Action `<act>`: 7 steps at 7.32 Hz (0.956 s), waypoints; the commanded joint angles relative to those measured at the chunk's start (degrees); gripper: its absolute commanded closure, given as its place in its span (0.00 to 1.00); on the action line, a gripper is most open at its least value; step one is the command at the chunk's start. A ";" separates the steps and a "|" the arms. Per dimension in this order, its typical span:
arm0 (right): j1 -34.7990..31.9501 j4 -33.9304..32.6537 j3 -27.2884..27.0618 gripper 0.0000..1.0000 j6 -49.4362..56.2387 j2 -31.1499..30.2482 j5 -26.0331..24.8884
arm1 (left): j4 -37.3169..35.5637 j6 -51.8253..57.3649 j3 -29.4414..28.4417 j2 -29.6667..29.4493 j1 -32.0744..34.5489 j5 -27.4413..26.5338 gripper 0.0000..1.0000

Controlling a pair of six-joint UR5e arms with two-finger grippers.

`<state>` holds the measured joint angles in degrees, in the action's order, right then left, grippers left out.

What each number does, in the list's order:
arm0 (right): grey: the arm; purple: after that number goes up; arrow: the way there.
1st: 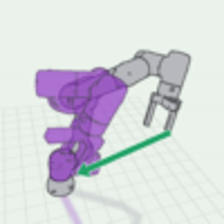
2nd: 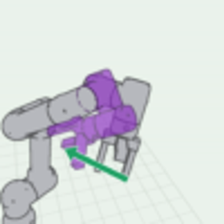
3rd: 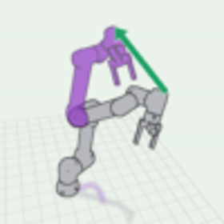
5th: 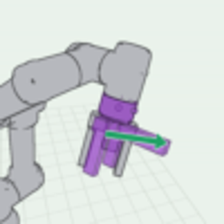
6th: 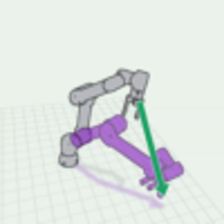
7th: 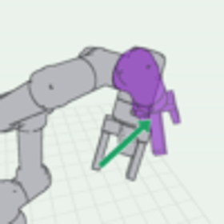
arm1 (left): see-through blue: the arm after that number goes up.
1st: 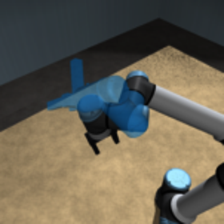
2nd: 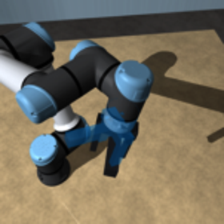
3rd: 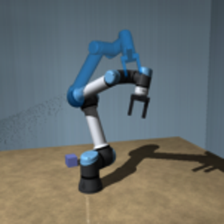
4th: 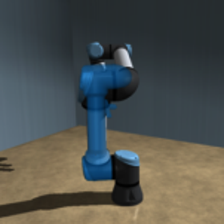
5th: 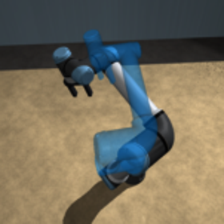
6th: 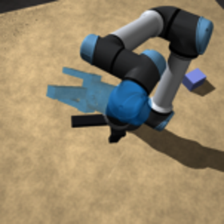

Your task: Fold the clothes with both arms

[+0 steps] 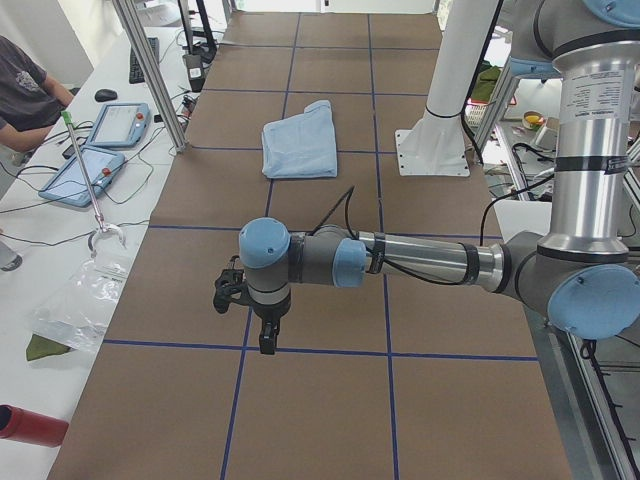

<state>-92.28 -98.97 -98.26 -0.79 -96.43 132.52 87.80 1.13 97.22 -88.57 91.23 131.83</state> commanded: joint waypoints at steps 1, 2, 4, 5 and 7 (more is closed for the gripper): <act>0.08 0.00 0.08 0.00 -0.18 0.01 -0.42 | -0.09 0.01 0.08 -0.03 -0.08 0.01 0.00; 0.08 0.53 0.08 0.00 -0.18 0.19 -2.34 | 0.00 0.01 0.08 -0.03 0.00 0.01 0.00; 0.08 2.11 0.61 0.00 -0.44 0.19 -3.94 | 0.00 0.01 0.17 -0.03 -0.08 0.01 0.00; 0.08 2.11 0.61 0.00 -0.53 0.19 -3.94 | -0.09 0.01 0.25 0.06 0.00 0.01 0.00; 0.08 2.11 0.61 0.00 -0.71 0.19 -3.85 | -0.09 0.10 0.26 0.06 0.00 0.09 0.00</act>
<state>-92.20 -96.88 -97.67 -1.41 -96.25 128.68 87.73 1.16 97.48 -88.52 91.22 131.89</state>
